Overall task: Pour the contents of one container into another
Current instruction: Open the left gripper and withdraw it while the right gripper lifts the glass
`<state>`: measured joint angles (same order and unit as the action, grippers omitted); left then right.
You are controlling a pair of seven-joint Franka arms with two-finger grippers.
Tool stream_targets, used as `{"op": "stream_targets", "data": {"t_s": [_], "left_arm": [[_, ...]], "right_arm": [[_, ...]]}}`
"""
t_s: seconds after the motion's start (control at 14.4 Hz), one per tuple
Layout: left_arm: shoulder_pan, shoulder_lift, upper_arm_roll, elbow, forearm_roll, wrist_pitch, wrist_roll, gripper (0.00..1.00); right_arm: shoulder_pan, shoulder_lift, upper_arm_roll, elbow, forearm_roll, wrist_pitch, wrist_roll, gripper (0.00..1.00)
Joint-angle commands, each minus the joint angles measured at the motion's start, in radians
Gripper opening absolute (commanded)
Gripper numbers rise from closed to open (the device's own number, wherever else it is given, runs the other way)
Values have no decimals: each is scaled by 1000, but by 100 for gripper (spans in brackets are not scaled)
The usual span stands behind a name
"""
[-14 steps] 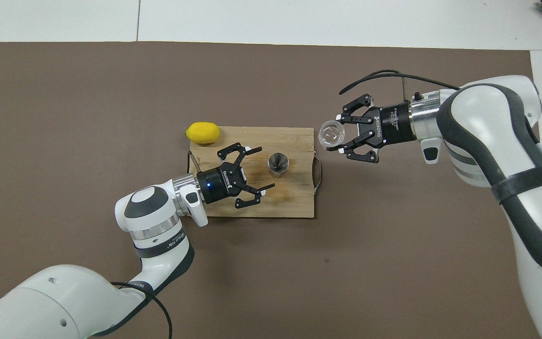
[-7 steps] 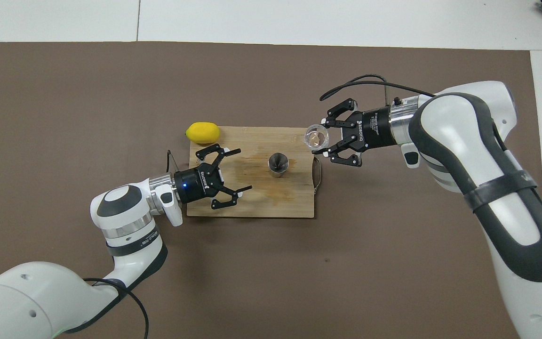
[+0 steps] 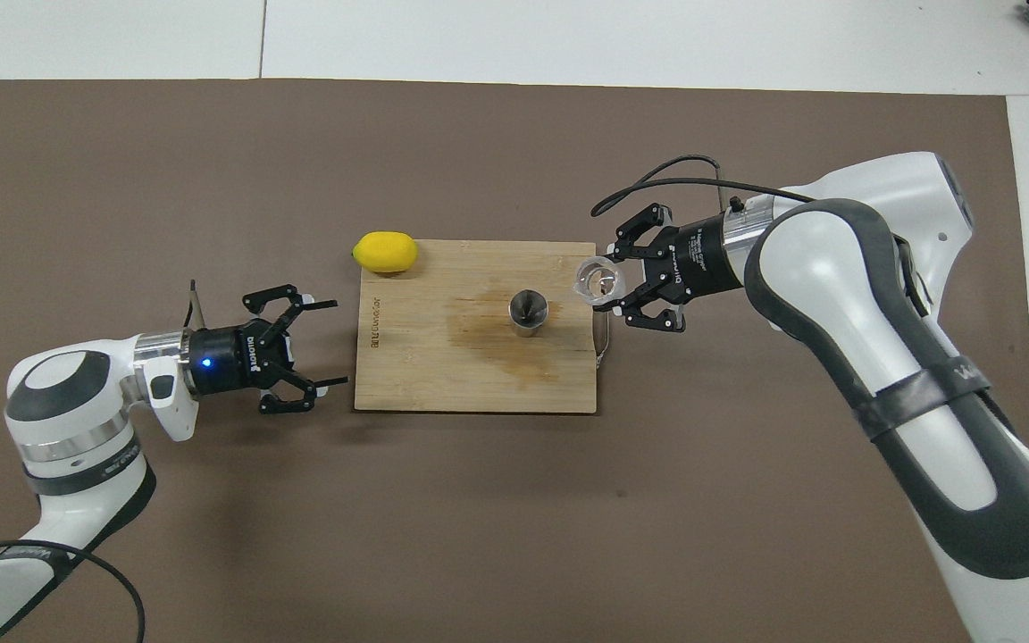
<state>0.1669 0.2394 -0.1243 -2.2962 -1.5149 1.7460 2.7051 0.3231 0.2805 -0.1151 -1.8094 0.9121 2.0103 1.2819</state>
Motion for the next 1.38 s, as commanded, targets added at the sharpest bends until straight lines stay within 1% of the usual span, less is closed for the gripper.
{"op": "stream_targets", "data": {"t_s": [0.0, 0.14, 0.35, 0.55, 0.69, 0.9, 0.97, 1.04, 1.32], "left_arm": [[115, -34, -3, -2, 158, -83, -22, 100], [207, -31, -2, 58, 298, -155, -60, 100], [348, -14, 2, 216, 548, -278, -137, 100], [422, 30, 9, 372, 711, -385, -157, 100], [427, 46, 34, 455, 800, -407, -198, 100], [421, 51, 37, 579, 935, -425, -223, 100], [412, 43, 37, 602, 967, -422, -237, 100], [404, 35, 37, 624, 998, -419, -281, 100], [366, -3, 34, 722, 1134, -413, -457, 100]], "right_arm": [[28, -37, -3, -39, -27, 19, 36, 0], [37, -37, -3, -38, -36, 36, 42, 0], [53, -35, -5, -36, -73, 48, 68, 0], [71, -32, -4, -31, -101, 68, 96, 0], [73, -32, -5, -28, -117, 70, 109, 0], [74, -29, -1, -16, -134, 87, 141, 0], [77, -27, 0, -13, -143, 100, 155, 0], [96, -26, -1, -14, -148, 108, 161, 0], [106, -26, -3, -13, -157, 134, 181, 0]]}}
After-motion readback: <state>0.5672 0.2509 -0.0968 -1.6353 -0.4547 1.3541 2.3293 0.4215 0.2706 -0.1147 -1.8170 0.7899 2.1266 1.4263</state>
